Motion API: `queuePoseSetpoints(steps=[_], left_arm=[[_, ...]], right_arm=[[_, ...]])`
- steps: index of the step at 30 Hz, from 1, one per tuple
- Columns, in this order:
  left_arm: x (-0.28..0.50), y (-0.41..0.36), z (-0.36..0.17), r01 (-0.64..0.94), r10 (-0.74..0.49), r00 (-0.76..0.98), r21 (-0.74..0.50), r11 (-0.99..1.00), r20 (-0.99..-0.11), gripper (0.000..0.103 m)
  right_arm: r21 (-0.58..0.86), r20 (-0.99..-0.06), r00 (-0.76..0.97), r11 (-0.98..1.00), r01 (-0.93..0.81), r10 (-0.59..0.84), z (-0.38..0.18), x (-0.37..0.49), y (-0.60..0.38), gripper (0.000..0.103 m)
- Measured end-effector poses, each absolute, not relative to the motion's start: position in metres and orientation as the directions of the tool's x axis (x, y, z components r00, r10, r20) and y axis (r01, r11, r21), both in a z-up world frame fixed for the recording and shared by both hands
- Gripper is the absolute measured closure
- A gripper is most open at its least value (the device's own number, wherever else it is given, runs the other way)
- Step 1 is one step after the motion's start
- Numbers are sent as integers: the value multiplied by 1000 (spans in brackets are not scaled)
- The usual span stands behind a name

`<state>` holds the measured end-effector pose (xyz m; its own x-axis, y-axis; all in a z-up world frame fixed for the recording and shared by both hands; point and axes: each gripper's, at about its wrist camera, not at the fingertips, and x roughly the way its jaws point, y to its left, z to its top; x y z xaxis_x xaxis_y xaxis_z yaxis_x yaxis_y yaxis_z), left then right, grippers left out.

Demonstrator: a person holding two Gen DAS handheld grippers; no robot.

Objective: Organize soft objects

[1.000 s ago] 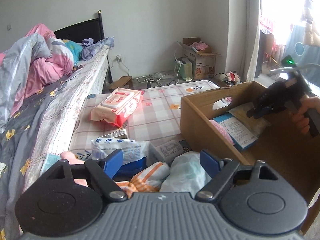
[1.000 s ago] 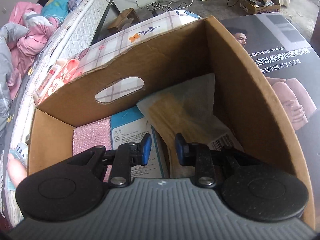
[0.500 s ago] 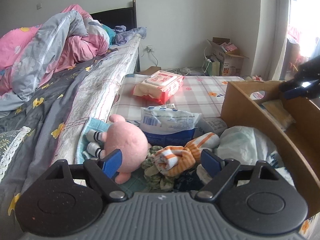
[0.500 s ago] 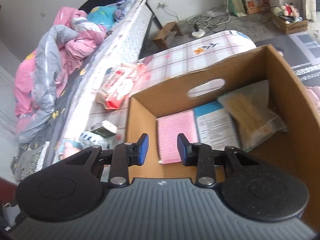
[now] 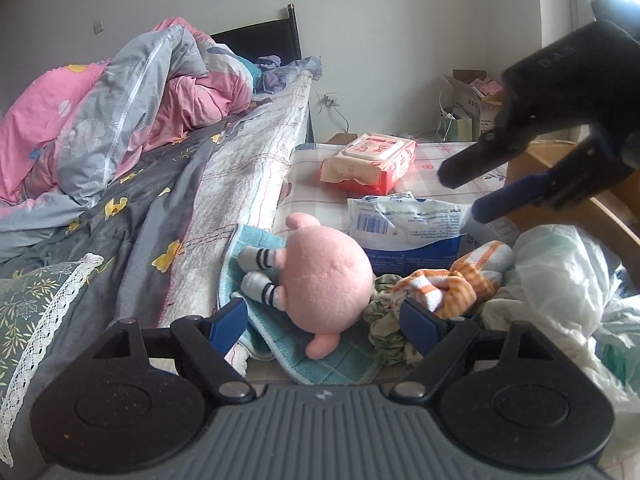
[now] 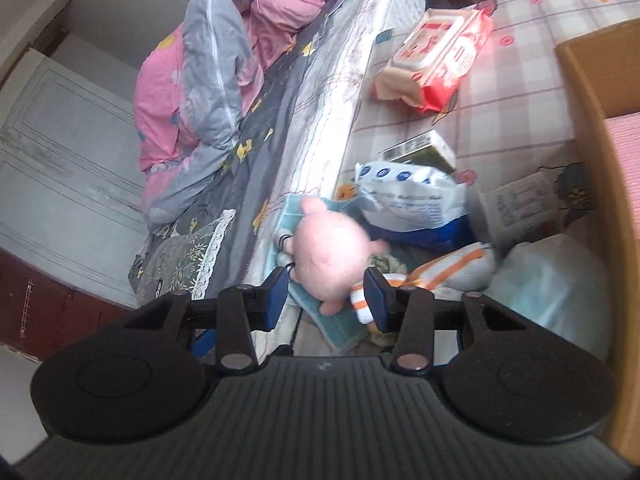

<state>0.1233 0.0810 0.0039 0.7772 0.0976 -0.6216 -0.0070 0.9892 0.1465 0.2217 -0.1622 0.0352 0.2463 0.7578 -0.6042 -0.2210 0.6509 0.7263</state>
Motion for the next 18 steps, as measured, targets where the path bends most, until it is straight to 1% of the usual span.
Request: queuePoseSetpoints(steps=[2, 4, 6, 15, 18], left_arm=[[129, 85, 1, -7, 99, 777, 149, 989, -621, 22], [138, 87, -2, -2, 95, 776, 149, 989, -624, 27], [149, 89, -6, 5, 93, 772, 153, 988, -628, 29], [200, 86, -29, 38, 109, 728, 198, 979, -677, 28], [210, 87, -35, 44, 114, 706, 204, 978, -699, 26]], right_arm=[[725, -615, 218, 652, -222, 758, 28, 228, -141, 58], [720, -631, 196, 661, -213, 750, 18, 238, -123, 57], [713, -647, 184, 673, -199, 740, 7, 251, -107, 56], [688, -708, 126, 719, -100, 695, -45, 294, -65, 51], [711, -688, 112, 697, -95, 717, -52, 296, -62, 44]])
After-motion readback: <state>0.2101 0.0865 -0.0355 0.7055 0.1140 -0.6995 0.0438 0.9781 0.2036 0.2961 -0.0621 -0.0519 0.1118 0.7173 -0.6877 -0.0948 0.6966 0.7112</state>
